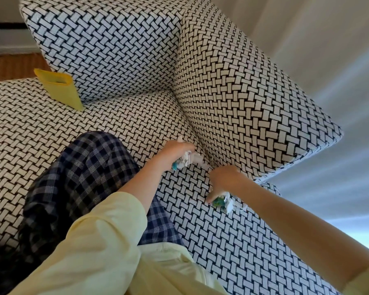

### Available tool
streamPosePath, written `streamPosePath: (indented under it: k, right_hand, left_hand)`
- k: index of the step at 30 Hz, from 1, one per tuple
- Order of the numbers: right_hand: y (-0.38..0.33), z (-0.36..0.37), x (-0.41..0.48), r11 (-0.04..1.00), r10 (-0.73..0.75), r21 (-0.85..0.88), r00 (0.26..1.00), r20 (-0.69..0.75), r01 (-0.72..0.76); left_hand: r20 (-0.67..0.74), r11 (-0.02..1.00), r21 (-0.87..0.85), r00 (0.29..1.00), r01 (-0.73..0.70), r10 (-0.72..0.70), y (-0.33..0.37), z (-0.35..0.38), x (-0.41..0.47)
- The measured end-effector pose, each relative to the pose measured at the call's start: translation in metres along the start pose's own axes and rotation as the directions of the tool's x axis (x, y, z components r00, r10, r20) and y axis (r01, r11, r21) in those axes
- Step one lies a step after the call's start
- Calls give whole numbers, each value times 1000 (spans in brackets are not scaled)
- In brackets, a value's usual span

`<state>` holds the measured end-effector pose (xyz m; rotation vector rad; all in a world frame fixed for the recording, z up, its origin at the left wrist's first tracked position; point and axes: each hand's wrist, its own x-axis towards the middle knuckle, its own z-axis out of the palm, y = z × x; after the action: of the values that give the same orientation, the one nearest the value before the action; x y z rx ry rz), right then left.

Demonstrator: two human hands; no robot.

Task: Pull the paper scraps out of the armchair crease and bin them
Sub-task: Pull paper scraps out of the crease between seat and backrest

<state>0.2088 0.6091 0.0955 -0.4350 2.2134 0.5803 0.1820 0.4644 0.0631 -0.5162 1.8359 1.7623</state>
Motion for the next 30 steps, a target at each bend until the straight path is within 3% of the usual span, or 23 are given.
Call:
streamPosePath:
  k: [6, 12, 18, 22, 25, 27, 30]
  right_hand:
    - [-3, 7, -2, 991, 9, -132, 999, 43, -3]
    - [4, -8, -10, 994, -44, 98, 999, 6, 44]
    - [15, -28, -7, 929, -43, 360, 990, -137, 90]
    - [15, -45, -9, 805, -57, 573, 983, -176, 150]
    - [17, -58, -13, 728, 4, 658, 958, -285, 193]
    - [19, -64, -15, 601, 66, 767, 942, -329, 225]
    - [18, -68, -14, 486, 174, 829, 899, -401, 275]
  left_hand:
    - [14, 997, 73, 999, 34, -35, -5, 0, 3]
    - [-4, 995, 54, 997, 80, -80, -6, 1, 0]
    - [49, 975, 198, 992, 103, -115, -2, 11, -6]
    - [235, 996, 11, 968, 93, -93, -2, 13, -16]
    - [349, 992, -82, 935, 100, -66, 3, 14, -27]
    - [450, 984, -145, 893, 109, -32, 6, 15, -29]
    - [435, 990, -102, 899, 99, -45, 8, 17, -30]
